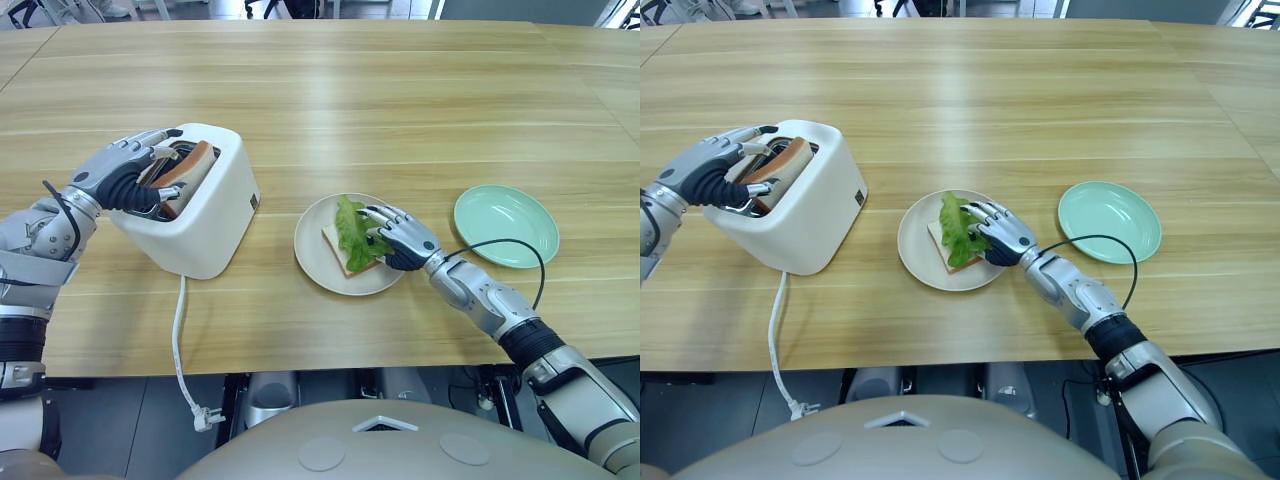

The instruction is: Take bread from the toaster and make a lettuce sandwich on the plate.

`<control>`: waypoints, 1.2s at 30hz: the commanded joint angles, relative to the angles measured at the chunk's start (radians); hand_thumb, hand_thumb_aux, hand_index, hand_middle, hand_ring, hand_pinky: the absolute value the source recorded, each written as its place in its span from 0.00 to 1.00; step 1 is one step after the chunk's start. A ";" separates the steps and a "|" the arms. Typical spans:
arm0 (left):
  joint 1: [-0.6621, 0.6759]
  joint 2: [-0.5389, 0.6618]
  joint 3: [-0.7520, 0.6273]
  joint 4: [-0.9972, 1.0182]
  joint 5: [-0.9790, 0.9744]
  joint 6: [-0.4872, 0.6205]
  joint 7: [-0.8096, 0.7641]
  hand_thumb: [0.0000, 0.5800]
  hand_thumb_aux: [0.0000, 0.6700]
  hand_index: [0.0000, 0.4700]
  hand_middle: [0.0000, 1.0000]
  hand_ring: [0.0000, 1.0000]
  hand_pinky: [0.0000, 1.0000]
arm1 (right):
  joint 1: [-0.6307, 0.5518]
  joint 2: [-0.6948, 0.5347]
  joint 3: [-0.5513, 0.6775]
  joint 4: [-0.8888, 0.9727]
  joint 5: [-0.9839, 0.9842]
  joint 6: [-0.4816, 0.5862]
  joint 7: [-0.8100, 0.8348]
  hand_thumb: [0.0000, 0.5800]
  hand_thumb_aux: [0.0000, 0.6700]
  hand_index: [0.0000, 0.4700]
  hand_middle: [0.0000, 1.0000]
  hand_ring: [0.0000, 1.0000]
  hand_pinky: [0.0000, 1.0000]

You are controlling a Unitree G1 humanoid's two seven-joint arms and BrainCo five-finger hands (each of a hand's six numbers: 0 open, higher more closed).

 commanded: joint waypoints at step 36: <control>-0.077 -0.096 0.116 0.031 -0.331 0.061 -0.072 1.00 1.00 0.98 1.00 1.00 1.00 | 0.022 0.011 -0.108 -0.093 0.053 -0.074 -0.041 0.00 0.00 0.00 0.00 0.00 0.00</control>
